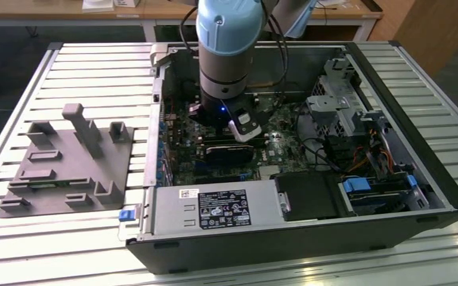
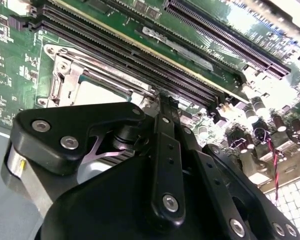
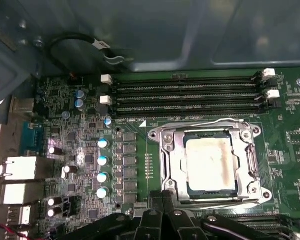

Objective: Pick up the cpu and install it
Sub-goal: 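Install the second cpu locking lever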

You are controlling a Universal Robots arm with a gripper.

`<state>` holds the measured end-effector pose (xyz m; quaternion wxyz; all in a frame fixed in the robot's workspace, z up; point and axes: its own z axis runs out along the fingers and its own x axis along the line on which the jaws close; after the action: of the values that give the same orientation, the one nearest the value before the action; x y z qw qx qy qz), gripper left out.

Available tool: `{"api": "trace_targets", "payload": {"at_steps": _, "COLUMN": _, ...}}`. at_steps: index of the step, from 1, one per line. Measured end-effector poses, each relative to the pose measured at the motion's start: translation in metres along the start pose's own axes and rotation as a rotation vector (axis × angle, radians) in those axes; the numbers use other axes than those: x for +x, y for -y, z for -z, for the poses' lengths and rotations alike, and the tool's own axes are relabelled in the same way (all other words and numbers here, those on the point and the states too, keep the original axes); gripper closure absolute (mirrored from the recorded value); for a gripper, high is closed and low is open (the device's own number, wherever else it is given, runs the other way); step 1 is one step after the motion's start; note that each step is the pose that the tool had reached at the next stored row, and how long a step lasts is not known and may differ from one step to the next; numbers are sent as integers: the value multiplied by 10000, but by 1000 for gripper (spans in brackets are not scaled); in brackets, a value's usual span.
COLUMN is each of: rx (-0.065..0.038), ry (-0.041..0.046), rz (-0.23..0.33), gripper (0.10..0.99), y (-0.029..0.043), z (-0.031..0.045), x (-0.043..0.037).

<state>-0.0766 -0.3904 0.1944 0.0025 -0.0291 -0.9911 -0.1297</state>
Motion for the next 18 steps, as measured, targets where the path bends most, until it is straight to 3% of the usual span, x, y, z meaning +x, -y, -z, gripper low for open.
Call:
{"api": "trace_targets", "payload": {"at_steps": 4, "rx": -83, "ry": -2, "rz": 2, "gripper": 980, "y": 6, "z": -22, "x": 15}}
{"api": "trace_targets", "payload": {"at_steps": 11, "rx": -89, "ry": -4, "rz": 1, "gripper": 980, "y": 8, "z": -24, "x": 25}}
{"api": "trace_targets", "payload": {"at_steps": 18, "rx": -97, "ry": 11, "rz": 5, "gripper": 980, "y": -21, "z": 84, "x": 26}}
